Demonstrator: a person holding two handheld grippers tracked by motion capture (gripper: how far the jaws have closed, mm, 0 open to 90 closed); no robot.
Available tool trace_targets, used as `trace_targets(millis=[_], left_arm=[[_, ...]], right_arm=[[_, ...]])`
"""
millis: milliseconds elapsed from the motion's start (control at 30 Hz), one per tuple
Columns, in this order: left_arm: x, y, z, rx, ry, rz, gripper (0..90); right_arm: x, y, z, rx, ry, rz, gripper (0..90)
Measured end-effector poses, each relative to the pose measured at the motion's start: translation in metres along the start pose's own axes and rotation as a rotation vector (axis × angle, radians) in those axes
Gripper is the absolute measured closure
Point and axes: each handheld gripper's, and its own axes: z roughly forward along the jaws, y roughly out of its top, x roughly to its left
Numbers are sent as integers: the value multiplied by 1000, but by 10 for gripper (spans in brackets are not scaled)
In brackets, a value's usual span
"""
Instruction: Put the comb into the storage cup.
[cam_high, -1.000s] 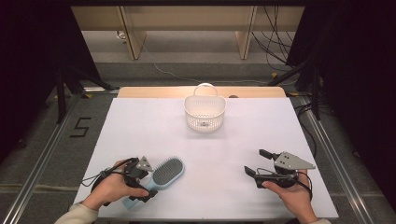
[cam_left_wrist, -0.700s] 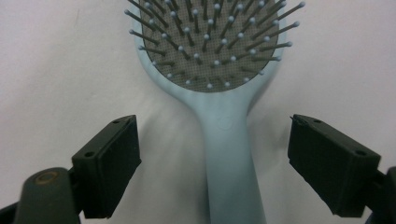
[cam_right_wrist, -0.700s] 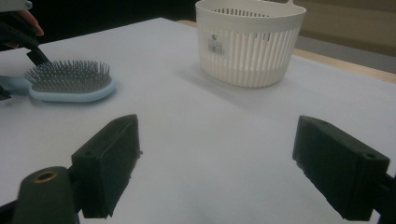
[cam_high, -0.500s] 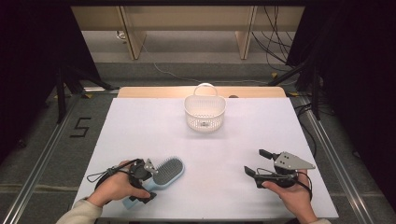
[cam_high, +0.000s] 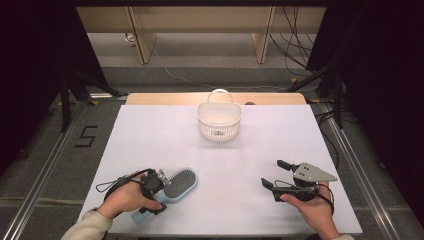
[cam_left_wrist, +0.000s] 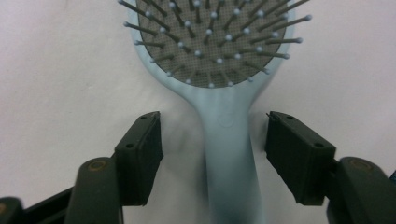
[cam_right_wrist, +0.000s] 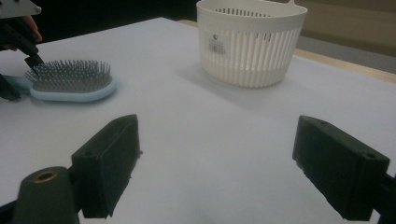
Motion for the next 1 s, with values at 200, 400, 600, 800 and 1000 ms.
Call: trace_targets(millis=[200, 400, 600, 800, 1000], left_arm=[[-2, 6, -1, 38, 1, 13, 439], [-2, 11, -1, 68, 0, 0, 502], [-2, 15, -1, 93, 5, 1, 589], [-4, 18, -1, 100, 2, -7, 637], [-5, 18, -1, 104, 7, -19, 648]], right_arm=[[0, 0, 0, 1, 2, 3, 158], [0, 0, 0, 2, 4, 1, 157], [0, 0, 1, 4, 5, 3, 157], [1, 0, 1, 4, 4, -3, 158], [1, 0, 1, 9, 7, -4, 158]])
